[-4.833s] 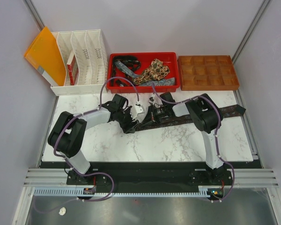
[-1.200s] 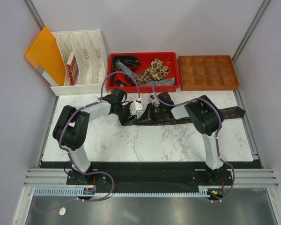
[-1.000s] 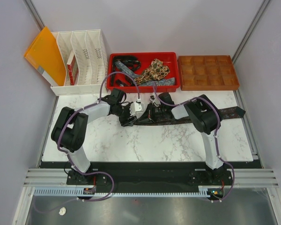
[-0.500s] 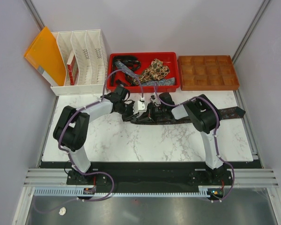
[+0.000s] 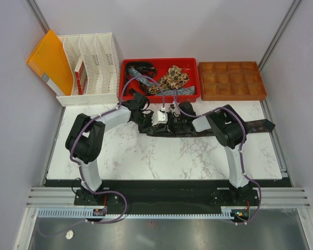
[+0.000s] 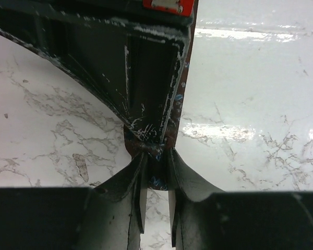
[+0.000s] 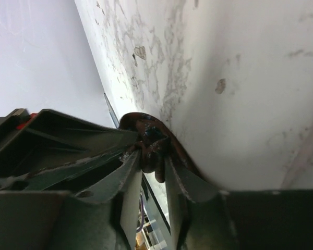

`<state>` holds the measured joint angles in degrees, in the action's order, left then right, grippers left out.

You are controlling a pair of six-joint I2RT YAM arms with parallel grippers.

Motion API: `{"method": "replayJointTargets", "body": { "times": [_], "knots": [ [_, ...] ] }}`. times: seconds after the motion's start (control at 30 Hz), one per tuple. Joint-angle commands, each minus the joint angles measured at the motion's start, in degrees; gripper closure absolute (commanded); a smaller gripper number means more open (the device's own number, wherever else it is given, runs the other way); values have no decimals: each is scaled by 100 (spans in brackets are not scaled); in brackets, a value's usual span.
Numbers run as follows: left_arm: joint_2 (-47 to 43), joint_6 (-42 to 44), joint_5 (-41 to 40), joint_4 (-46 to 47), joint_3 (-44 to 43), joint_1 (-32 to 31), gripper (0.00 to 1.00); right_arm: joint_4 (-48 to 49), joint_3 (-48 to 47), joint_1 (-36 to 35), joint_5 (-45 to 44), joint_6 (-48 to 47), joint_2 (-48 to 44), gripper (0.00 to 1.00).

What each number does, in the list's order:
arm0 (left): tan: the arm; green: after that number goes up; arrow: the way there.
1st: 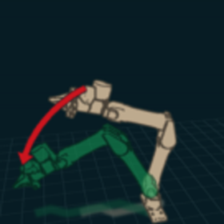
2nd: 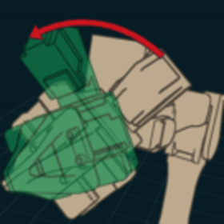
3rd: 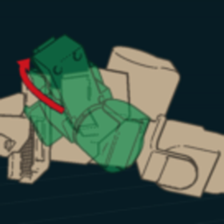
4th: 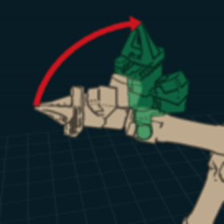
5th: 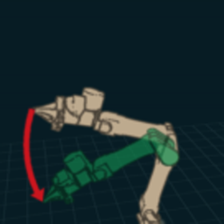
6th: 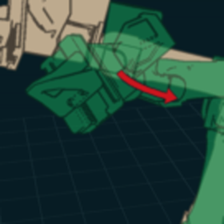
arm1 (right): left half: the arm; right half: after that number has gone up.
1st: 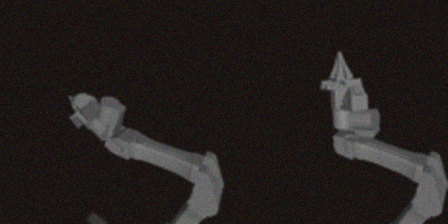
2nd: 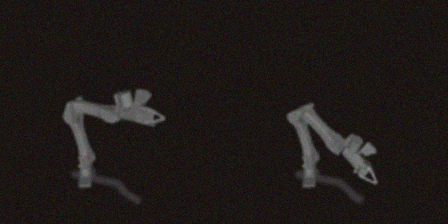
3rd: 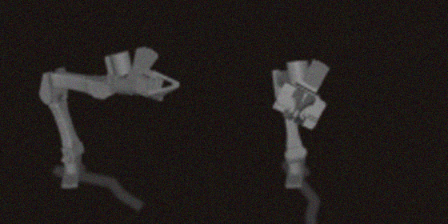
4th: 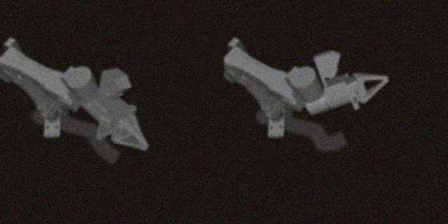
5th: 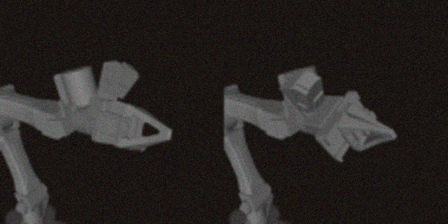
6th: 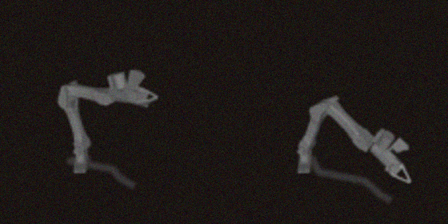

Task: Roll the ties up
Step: Roll the tie at the center of the board.

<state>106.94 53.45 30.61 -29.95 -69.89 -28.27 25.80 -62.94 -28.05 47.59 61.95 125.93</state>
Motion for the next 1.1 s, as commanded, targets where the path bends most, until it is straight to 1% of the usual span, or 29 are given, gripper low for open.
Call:
{"method": "replayJointTargets", "body": {
  "times": [0.0, 0.03, 0.1, 0.13, 0.2, 0.23, 0.43, 0.6, 0.7, 0.9, 1.03, 1.07],
  "knots": [
    [530, 192, -380, -256, -121, -144, 75, -549, -51, -69, -400, -245, -235, 62],
    [608, 209, -433, -300, -148, -144, 76, -759, -95, -60, -383, -306, -288, 59],
    [644, 245, -442, -415, -192, -144, 76, -1076, -244, -51, -374, -464, -437, 55],
    [653, 262, -459, -432, -175, -135, 76, -1330, -289, -34, -356, -648, -481, 50],
    [715, 280, -521, -476, -192, -144, 76, -1656, -412, 1, -400, -877, -613, 46],
    [732, 280, -538, -476, -201, -144, 76, -1910, -447, 54, -409, -1078, -648, 45],
    [732, 315, -512, -494, -201, -135, 77, -2342, -500, 291, -532, -1493, -886, 51],
    [715, 376, -477, -529, -192, -135, 77, -2115, -474, 292, -655, -1529, -895, 57],
    [715, 394, -468, -520, -192, -135, 76, -1799, -456, 248, -725, -1598, -860, 55],
    [715, 403, -468, -564, -201, -135, 76, -1684, -615, 81, -787, -1783, -596, 55],
    [732, 403, -486, -582, -209, -135, 75, -1614, -518, 11, -761, -1792, -552, 56],
    [732, 377, -477, -590, -209, -126, 75, -1622, -492, -7, -752, -1809, -552, 57]
  ]
}}
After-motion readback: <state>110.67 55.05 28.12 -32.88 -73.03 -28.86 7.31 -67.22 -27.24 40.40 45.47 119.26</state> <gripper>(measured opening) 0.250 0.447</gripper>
